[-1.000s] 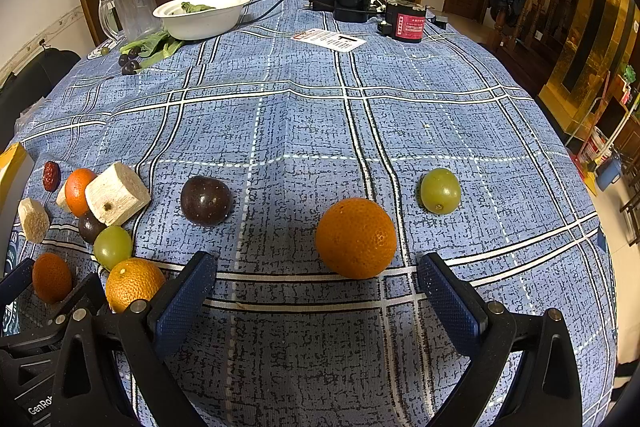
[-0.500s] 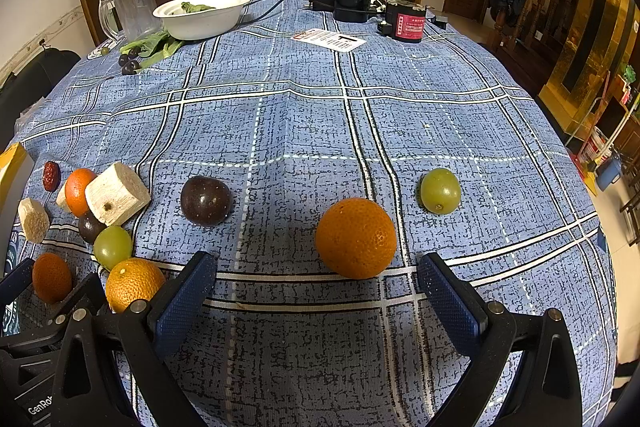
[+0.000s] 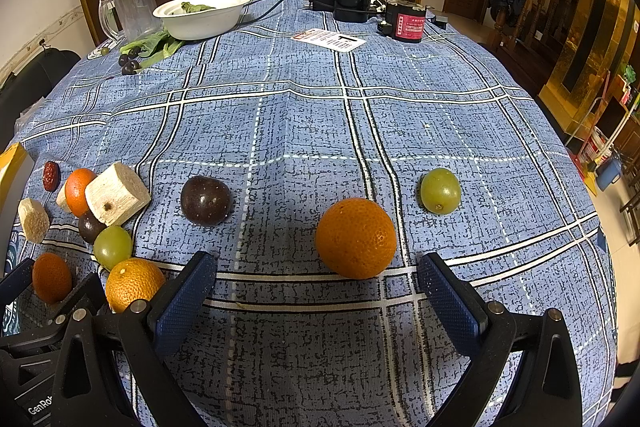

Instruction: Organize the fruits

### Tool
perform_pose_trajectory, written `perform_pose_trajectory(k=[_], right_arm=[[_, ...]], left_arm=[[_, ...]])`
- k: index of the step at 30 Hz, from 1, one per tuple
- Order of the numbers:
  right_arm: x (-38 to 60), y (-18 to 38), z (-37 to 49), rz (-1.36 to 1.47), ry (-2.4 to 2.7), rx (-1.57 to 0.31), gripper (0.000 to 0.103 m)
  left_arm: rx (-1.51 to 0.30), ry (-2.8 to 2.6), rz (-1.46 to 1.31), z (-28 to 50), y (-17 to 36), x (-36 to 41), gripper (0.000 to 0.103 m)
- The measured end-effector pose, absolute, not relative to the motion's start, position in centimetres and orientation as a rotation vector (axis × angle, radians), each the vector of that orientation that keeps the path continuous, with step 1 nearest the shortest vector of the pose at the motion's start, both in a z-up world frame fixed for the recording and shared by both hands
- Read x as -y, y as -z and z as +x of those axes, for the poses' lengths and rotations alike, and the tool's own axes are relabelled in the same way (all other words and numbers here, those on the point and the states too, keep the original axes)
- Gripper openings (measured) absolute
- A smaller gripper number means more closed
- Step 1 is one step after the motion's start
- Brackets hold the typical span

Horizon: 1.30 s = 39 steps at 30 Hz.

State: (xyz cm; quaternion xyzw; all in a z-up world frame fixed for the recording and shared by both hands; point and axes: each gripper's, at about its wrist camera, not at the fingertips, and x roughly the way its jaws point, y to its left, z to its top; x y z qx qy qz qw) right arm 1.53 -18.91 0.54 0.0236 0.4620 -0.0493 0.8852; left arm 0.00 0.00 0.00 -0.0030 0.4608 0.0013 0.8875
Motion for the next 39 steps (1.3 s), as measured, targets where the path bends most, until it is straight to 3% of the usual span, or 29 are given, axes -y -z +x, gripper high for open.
perform_pose_trajectory(k=[28, 33, 39], right_arm=[[18.6, -0.6, 1.8, 0.062, 0.115, -1.001, 0.102], [19.2, -1.0, 1.9, 0.057, 0.093, -1.015, 0.101], [19.3, -6.3, -3.1, 0.107, 0.039, -0.816, 0.100]], left_arm=[[-1.024, 0.105, -0.010, -0.3, -0.7, -0.5, 0.101], [-0.888, 0.139, -0.102, -3.4, -4.6, -3.3, 0.099], [-0.870, 0.091, -0.125, -6.3, -7.6, -8.0, 0.099]])
